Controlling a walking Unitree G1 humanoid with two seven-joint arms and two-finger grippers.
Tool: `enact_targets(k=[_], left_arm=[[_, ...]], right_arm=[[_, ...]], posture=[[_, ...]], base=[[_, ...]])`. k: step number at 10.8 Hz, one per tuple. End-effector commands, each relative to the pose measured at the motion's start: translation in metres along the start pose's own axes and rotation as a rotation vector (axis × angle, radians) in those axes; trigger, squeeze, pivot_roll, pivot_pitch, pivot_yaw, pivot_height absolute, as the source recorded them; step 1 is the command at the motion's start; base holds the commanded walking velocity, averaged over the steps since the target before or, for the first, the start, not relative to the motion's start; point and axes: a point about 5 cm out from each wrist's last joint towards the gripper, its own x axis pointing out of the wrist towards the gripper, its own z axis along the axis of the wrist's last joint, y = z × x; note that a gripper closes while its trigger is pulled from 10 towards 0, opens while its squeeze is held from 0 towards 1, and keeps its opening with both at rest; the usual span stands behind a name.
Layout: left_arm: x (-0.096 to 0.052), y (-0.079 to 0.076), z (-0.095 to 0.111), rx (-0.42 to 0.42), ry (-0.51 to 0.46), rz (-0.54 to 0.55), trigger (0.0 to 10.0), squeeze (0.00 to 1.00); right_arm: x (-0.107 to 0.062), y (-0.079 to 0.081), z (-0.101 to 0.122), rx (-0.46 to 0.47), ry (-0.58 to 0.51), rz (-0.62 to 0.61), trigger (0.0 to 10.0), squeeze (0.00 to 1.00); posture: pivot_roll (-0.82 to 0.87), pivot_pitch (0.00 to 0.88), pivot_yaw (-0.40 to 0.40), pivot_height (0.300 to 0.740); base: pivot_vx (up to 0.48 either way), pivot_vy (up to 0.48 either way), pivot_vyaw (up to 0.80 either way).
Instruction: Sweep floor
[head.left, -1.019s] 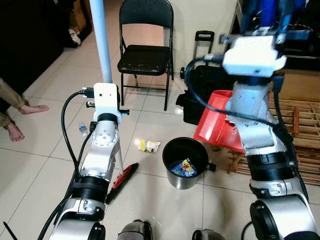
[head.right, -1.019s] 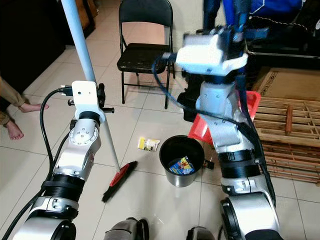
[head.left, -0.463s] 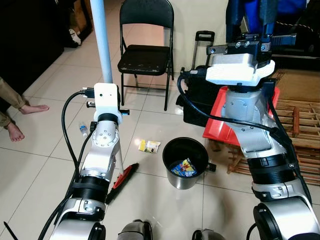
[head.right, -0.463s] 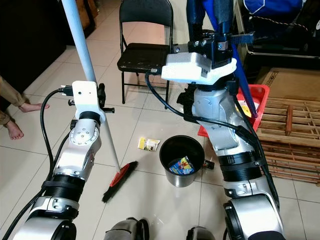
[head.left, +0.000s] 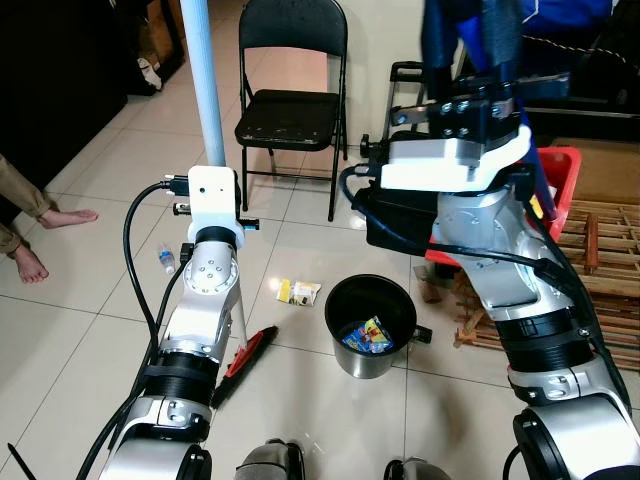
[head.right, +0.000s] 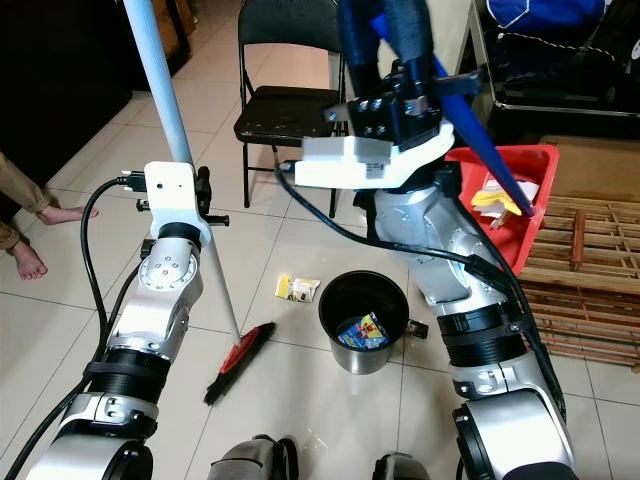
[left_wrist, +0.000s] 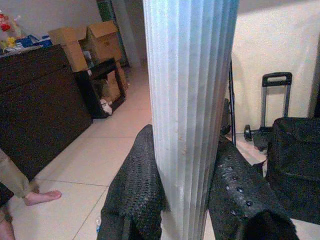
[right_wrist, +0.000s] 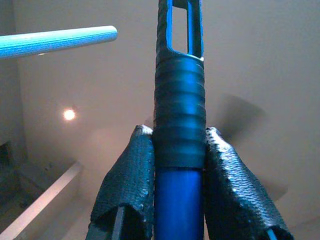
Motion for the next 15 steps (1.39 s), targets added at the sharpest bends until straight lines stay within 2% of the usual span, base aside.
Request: enact_targets(k=[1,2,5,7,11,14,15], left_arm=[[0.002,0.004,0.014,0.006,-0.073,0.014,10.0,0.00],[0.002,0.004,0.014,0.006,-0.074,0.013,10.0,0.00],[0.002,0.004,0.014,0.006,-0.073,0.011,10.0,0.00],[0.003,0.004,0.014,0.006,-0.074,0.012,10.0,0.00],[0.003,0.004,0.014,0.006,-0.072,0.011,10.0,0.00],[0.003,0.003,0.014,0.006,-0.073,0.010,10.0,0.00],[0.002,0.003,0.014,0.006,-0.074,0.010,10.0,0.00]], right_arm=[[0.004,-0.001,0.006,0.013,-0.032,0.001,10.0,0.00],[0.003,0.000,0.003,0.028,-0.009,0.000,10.0,0.00],[0.001,0.005,0.010,0.016,-0.096,0.073,10.0,0.00],[0.000,0.004,0.008,-0.006,-0.087,0.069,10.0,0.00],[-0.002,0.008,0.005,0.021,-0.053,0.092,10.0,0.00],[-0.009,0.025,-0.004,0.154,0.087,0.195,10.0,0.00],[-0.011,0.025,-0.001,0.109,0.046,0.189,10.0,0.00]], posture=[[0.03,0.085,0.089,0.740],[0.03,0.085,0.090,0.740],[0.03,0.085,0.090,0.740],[0.03,0.085,0.090,0.740],[0.03,0.084,0.090,0.740],[0.03,0.081,0.090,0.740],[0.03,0.081,0.088,0.740]], base=[[0.000,0.000,0.00],[0.000,0.000,0.00],[0.000,0.000,0.00],[0.000,0.000,0.00],[0.000,0.000,0.00],[0.000,0.000,0.00],[0.000,0.000,0.00]])
